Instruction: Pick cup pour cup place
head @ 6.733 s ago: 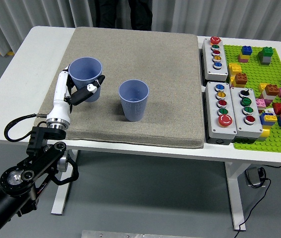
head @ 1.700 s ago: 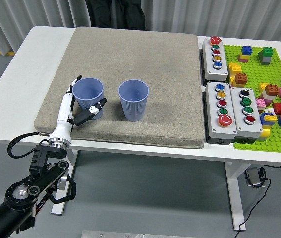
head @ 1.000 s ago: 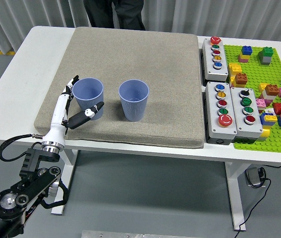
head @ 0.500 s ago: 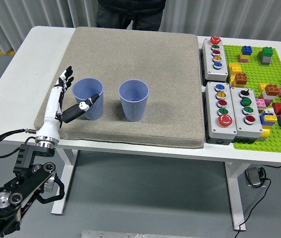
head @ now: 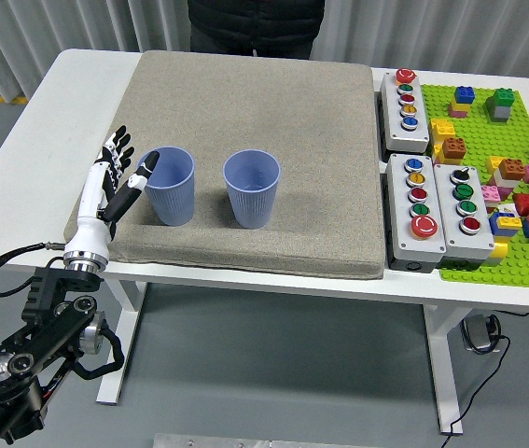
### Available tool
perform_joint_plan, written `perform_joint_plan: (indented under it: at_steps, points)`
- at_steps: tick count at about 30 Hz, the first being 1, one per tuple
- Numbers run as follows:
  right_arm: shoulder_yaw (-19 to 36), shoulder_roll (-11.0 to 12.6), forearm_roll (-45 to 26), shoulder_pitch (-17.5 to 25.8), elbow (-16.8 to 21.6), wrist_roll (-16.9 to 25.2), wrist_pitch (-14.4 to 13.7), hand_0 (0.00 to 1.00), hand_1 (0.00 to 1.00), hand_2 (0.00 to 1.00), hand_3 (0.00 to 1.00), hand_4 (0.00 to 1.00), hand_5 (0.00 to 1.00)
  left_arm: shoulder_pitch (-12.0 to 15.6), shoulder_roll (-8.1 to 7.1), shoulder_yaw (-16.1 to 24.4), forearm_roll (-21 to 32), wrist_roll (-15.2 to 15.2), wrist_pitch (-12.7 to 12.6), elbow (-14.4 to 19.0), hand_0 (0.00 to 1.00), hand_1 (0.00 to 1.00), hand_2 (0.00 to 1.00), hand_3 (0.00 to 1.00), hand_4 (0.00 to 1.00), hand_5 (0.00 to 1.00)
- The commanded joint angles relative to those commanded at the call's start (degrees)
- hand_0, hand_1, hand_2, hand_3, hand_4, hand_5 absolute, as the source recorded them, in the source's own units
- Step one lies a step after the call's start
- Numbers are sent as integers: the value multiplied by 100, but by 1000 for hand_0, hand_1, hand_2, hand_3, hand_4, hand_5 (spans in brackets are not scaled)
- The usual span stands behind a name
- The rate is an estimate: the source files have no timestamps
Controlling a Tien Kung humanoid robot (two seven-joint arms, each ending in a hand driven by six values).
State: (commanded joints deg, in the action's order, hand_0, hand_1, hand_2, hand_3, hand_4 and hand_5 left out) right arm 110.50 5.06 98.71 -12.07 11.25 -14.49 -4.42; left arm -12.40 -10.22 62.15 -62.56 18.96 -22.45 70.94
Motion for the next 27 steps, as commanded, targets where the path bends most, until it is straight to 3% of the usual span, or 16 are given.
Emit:
perform_joint_plan:
  at_steps: [5, 14, 27]
  points:
    - [1, -4, 5, 16, 2, -3, -1, 701, 642, 596, 594, 2, 276, 1, 6, 76, 22, -23, 48, -30, 947, 955, 998, 990, 762, 998]
    - [-7, -5, -12, -6, 1, -3, -5, 701, 642, 596, 595, 2, 275, -76, 71, 293, 557, 99, 295, -294, 943, 949, 998, 962, 760, 998]
    - [-5, -4, -21, -17, 0, -1, -10, 701, 641, 595, 594, 2, 270, -104, 84, 382, 603, 118, 314, -331, 939, 943, 998, 955, 752, 998]
